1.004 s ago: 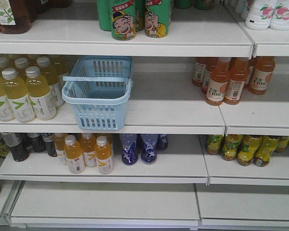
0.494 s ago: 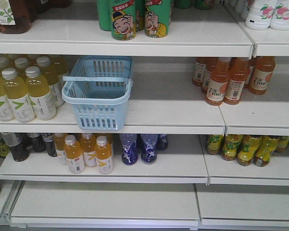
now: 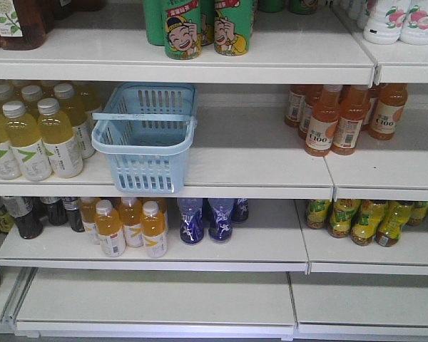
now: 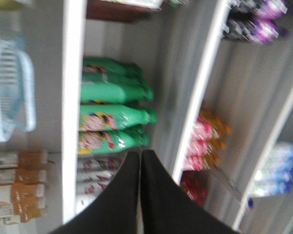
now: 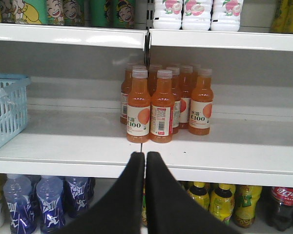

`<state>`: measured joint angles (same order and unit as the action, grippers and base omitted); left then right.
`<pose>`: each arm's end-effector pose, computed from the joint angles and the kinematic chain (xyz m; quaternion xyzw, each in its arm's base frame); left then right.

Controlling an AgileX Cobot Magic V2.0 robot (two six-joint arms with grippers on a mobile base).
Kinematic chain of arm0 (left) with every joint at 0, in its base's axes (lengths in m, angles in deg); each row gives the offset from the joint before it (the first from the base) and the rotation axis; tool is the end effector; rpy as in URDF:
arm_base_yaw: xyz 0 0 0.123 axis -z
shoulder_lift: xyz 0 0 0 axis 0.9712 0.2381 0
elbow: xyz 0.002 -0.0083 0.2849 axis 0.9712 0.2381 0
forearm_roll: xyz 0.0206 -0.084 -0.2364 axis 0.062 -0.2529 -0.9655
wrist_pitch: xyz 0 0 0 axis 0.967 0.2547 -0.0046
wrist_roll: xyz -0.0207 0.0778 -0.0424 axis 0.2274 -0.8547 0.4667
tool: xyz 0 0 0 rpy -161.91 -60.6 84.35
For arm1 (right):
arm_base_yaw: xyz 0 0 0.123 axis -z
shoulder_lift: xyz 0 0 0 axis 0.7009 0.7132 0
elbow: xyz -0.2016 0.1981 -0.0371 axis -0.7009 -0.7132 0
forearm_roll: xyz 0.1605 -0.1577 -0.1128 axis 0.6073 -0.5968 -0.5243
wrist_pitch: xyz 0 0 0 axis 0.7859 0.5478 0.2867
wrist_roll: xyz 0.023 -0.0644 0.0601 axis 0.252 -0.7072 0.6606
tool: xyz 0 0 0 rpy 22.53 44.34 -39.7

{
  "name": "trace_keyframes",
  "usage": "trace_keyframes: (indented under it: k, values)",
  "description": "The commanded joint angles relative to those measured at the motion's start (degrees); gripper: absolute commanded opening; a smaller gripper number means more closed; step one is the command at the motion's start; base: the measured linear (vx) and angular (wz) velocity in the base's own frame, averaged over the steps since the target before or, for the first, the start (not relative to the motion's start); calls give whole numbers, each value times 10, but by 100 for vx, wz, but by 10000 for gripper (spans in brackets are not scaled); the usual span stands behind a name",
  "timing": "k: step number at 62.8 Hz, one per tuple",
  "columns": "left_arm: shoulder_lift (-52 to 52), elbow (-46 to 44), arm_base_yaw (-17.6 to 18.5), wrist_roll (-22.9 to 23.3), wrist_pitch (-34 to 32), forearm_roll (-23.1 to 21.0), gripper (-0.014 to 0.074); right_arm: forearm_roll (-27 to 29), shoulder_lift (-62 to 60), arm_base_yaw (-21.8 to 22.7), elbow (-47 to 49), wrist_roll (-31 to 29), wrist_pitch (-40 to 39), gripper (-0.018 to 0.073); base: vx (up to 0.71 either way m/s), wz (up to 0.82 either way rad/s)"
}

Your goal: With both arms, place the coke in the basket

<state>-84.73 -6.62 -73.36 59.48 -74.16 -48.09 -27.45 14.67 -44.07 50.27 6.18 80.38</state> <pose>0.0392 -0.0058 0.2723 -0.4447 0.4218 -0.6210 0.4886 0.0568 -0.0012 0.1985 -0.0104 0.7045 -0.0219 0.7093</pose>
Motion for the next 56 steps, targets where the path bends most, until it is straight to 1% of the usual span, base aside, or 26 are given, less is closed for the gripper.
trace_keyframes:
  k: [1,4,6,8,19,23,29,36,45,52,54,56]
  values:
    - [-7,-65,2,5,-2,31,-3,-3,-10,4,-6,-4,-40,-6,0,0]
    - [-7,-82,2,-2,-4,35,-1,-3,-10,4,-6,-4,-40,-6,0,0]
    - [-7,-91,2,-15,-4,38,0,-3,-10,4,-6,-4,-40,-6,0,0]
    - [-7,-99,2,-32,-4,43,0,-3,-10,4,-6,-4,-40,-6,0,0]
    - [-6,-117,2,-115,-5,40,14,-3,-10,4,-6,-4,-40,-6,0,0]
    - [-6,-117,2,-121,2,37,33,-3,-10,4,-6,-4,-40,-6,0,0]
    - [-6,-117,2,-122,11,21,92,-3,-10,4,-6,-4,-40,-6,0,0]
    - [-6,-130,2,-129,21,-18,197,-3,-10,4,-6,-4,-40,-6,0,0]
    - [2,-172,2,-154,22,-20,319,-3,-10,4,-6,-4,-40,-6,0,0]
    - [36,-214,2,-172,26,-20,349,-3,-10,4,-6,-4,-40,-6,0,0]
    - [50,-226,2,-185,30,-20,349,-3,-10,4,-6,-4,-40,-6,0,0]
    - [66,-236,2,-208,31,-20,349,-3,-10,4,-6,-4,-40,-6,0,0]
